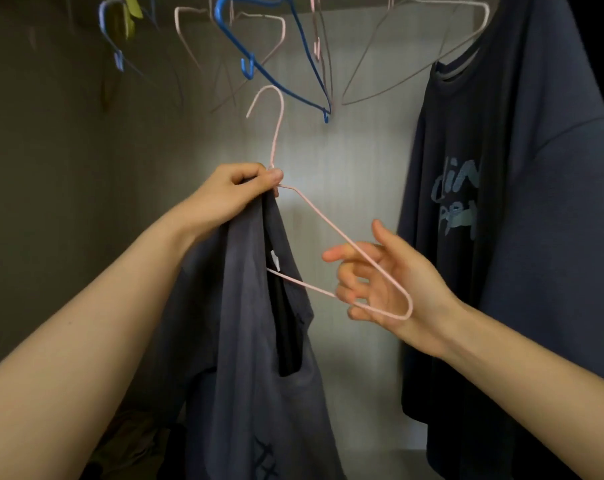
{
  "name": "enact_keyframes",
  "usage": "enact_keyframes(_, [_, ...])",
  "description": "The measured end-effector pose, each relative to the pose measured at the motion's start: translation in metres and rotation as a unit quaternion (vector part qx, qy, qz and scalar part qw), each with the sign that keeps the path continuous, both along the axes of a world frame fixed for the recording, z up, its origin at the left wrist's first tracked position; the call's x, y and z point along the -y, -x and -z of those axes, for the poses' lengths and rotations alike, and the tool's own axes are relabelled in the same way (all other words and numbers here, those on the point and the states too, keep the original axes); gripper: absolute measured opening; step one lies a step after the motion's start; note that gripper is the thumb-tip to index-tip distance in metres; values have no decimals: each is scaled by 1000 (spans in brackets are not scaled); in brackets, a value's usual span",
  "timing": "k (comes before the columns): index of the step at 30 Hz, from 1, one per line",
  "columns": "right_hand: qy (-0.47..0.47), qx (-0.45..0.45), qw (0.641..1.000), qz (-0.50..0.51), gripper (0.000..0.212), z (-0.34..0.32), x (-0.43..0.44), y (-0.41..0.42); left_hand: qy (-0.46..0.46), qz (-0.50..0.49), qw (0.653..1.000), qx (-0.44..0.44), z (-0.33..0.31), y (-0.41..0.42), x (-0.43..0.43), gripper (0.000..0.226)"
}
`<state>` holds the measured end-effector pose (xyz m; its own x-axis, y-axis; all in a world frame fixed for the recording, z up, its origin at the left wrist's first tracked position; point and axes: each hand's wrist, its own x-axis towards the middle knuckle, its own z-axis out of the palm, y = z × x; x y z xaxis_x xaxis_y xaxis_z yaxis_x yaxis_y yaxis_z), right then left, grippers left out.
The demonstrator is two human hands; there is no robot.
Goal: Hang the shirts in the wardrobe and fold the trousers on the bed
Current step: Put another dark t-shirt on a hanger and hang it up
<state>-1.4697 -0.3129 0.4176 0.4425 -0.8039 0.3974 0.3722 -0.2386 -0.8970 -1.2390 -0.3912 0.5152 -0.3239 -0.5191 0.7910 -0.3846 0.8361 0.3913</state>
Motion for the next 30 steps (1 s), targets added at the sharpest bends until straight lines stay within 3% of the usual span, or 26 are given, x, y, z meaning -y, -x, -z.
enact_keyframes(3, [-70,51,992,-91,58,4,7,0,1,-1,1000,-14,1,1,-1,35])
enact_keyframes(6, [-86,56,994,-36,39,16,15,-7,-13,1,999,-41,1,4,-3,35])
enact_keyframes(8, [-32,-19,999,16,34,23,19,-15,-21,5,997,-79,-1,4,-4,35])
enact_keyframes(10, [120,-181,970,107,39,30,14,-24,-24,6,996,-88,-3,5,-5,35])
enact_keyframes(11, [229,-271,921,159,44,32,11,-28,-25,5,996,-87,-4,5,-5,36])
enact_keyframes(13, [421,-426,773,210,56,36,7,-34,-29,3,996,-83,-4,6,-5,41])
enact_keyframes(15, [486,-535,649,239,68,40,4,-37,-32,2,996,-84,-4,6,-5,44])
enact_keyframes(17, [476,-608,580,259,60,45,0,-41,-32,-2,996,-87,-3,6,-5,42])
enact_keyframes(19, [460,-657,540,256,39,51,-2,-43,-32,-16,995,-93,-2,3,-4,38])
enact_keyframes(26, [383,-662,596,244,42,45,1,1,-38,-87,987,-129,3,-18,5,31])
enact_keyframes(30, [381,-637,614,269,38,27,3,26,-47,-145,983,-106,5,-28,15,42])
